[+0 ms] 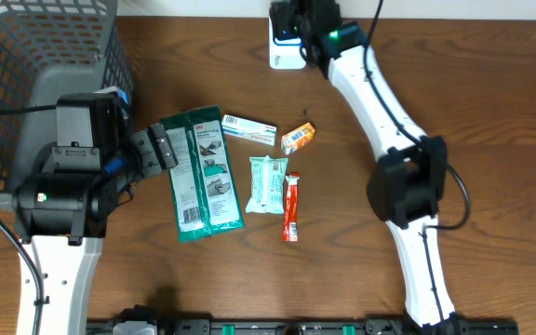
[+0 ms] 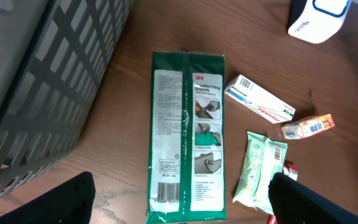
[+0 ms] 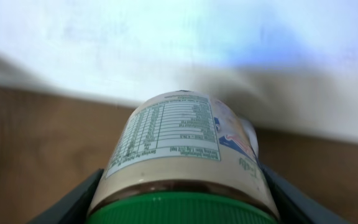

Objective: Scan the item barcode
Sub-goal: 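Carry the jar up to the white scanner with the right gripper, then move the jar to the table's right edge and release it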

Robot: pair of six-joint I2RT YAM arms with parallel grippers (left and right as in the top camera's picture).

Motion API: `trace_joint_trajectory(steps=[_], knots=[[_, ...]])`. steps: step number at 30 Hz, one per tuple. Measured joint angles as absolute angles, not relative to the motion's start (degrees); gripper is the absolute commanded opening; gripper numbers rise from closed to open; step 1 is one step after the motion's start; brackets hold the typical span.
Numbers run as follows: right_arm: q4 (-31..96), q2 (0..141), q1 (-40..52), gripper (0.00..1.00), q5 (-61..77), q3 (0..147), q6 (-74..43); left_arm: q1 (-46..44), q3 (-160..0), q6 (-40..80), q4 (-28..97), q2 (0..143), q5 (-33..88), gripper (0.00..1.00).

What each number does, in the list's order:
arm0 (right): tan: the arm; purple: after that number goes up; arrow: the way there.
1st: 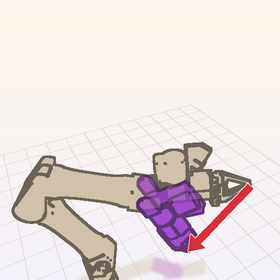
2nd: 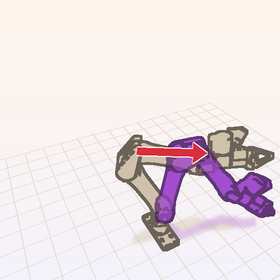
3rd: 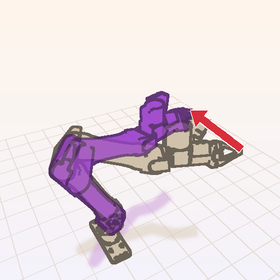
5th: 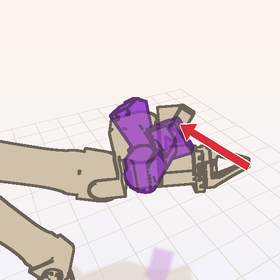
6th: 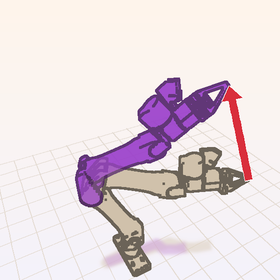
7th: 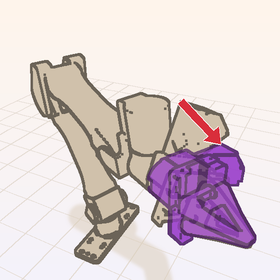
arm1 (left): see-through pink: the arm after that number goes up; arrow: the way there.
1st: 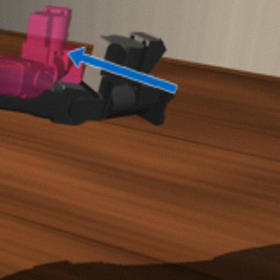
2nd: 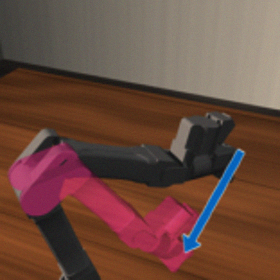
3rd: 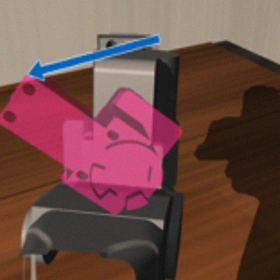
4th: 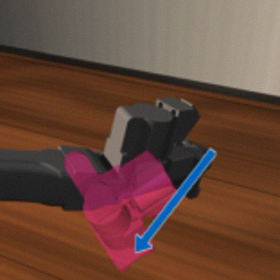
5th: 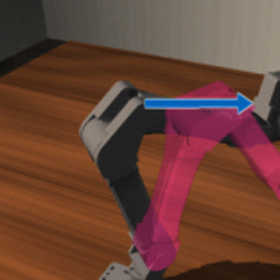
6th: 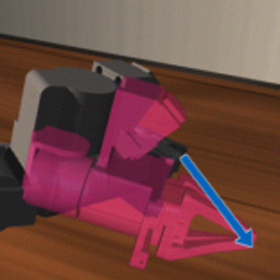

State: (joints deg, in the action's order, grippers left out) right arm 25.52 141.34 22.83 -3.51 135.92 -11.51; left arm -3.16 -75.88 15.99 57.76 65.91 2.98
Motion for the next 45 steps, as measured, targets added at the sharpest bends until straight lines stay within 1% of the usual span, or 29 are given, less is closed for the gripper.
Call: trace_joint_trajectory(steps=[1,4,12,24,28,31,35,37,38,41,43,45], knots=[[21.58,143.02,22.83,0.01,-4.29,135.92,-11.53,-3.16,-75.88,16.01,57.67,65.91,2.96,0.9],[15.2,146.28,22.83,0.01,-6.74,135.92,-11.53,-3.16,-75.88,16.01,57.69,65.91,2.96,0.9],[6.92,148.99,22.83,0.01,-10.37,135.92,-11.55,-3.16,-75.88,15.99,57.71,65.91,2.96,0.9],[3.33,149.91,22.83,0.01,-10.55,135.92,-11.79,-3.16,-75.88,15.99,57.71,65.91,2.96,0.9],[4.97,149.99,22.81,0.01,-10.55,135.92,-11.05,-3.16,-75.88,16.01,57.71,65.91,2.96,0.9],[11.38,149.36,22.79,0.01,-10.57,135.92,-9.98,-3.16,-75.88,16.01,57.67,65.91,2.96,0.9],[34.5,142.15,22.79,0.01,-10.07,135.28,-9.54,-3.16,-75.88,15.99,57.67,65.91,2.96,0.9],[48.53,133.53,22.72,0.01,-10.09,135.09,-9.37,-3.16,-75.88,16.01,57.84,65.89,2.96,0.9],[53.43,128.62,22.57,0.01,-10.11,135.13,-9.32,-3.16,-75.88,16.01,57.69,65.91,2.98,0.9],[66.78,121.67,21.76,0.01,-10.11,137.25,-9.13,-3.16,-75.88,15.99,57.69,65.91,2.96,0.9],[73.63,119.57,20.43,0.01,-10.11,137.67,-9.1,-3.16,-75.88,15.99,57.67,65.91,2.96,0.9],[77.52,119.55,18.46,0.01,-10.02,136.84,-9.15,-3.16,-75.88,15.99,57.71,65.91,2.98,0.9]])
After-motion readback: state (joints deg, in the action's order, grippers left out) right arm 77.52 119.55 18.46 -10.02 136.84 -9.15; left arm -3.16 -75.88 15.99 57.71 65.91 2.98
